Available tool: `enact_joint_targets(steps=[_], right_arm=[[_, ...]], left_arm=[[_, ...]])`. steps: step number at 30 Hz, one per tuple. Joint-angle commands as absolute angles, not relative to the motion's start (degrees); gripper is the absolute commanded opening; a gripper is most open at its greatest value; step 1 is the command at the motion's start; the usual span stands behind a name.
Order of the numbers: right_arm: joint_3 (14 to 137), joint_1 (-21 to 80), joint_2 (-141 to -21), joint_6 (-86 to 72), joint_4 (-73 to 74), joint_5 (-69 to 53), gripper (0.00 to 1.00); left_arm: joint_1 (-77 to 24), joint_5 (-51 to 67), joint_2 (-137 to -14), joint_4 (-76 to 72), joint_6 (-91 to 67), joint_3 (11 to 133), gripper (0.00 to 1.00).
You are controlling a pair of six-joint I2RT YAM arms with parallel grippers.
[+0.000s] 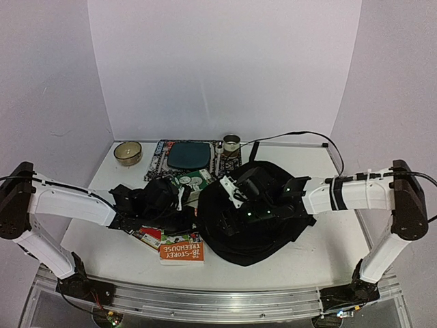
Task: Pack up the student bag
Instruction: Grab the largest pocket of the student bag.
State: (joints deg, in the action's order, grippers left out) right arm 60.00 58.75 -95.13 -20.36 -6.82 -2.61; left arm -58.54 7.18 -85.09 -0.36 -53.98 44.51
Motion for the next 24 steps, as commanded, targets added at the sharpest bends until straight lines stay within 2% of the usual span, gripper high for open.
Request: enact_joint_targets(steps=[1, 7, 12, 15, 21, 24], right_arm=[[62.5, 59.5, -97.4, -21.7, -8.9, -4.4, 0.74], [63.7, 59.5, -100.0, -21.9, -10.1, -6.3, 0.7], [64.1, 59.5, -101.9, -21.4, -10.5, -5.7, 0.59], [63.8, 59.5, -102.6, -20.4, -10.5, -2.7, 0.44], [63.1, 59.5, -100.1, -17.8, -8.1, 4.1, 0.05], [63.3, 59.5, -96.7, -15.2, -5.5, 7.2, 0.0]], left_arm=[[-58.6, 9.3, -83.3, -8.5, -54.1, 42.6, 0.0], [-58.7, 9.7, -83.6, -8.7, -53.8, 42.6, 0.0], [-58.6, 10.0, -83.3, -8.8, -53.5, 42.5, 0.0], [-58.6, 10.1, -82.8, -8.8, -53.4, 42.1, 0.0], [-58.6, 10.3, -82.4, -8.8, -53.3, 41.7, 0.0], [-58.6, 10.4, -83.0, -8.8, -53.3, 41.7, 0.0]])
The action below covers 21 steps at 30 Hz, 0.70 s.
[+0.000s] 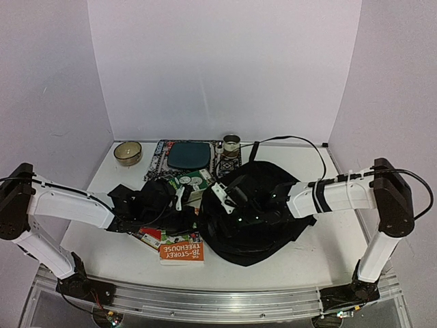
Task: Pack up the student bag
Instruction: Grab the largest pocket of the student bag.
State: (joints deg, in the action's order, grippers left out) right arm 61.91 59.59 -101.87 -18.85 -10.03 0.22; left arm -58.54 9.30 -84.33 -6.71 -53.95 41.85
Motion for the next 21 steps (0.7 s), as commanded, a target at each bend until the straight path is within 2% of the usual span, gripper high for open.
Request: enact_joint_targets(steps=[1, 8, 15, 21], right_arm=[[63.5, 59.5, -95.1, -14.3, -4.2, 8.7, 0.0], [66.8, 59.4, -85.6, -3.6, 6.8, 21.6, 0.0], [68.5, 58.4, -78.2, 6.3, 11.4, 32.6, 0.0], [65.5, 52.0, -73.5, 7.8, 12.3, 32.7, 0.0]], left_arm=[[-58.7, 10.4, -83.3, -8.7, -53.3, 41.6, 0.0], [-58.7, 11.4, -86.8, -8.5, -52.5, 43.6, 0.0], [-59.5, 14.5, -91.6, -8.4, -49.1, 51.3, 0.0], [-60.4, 16.4, -95.7, -8.4, -46.9, 57.1, 0.0]])
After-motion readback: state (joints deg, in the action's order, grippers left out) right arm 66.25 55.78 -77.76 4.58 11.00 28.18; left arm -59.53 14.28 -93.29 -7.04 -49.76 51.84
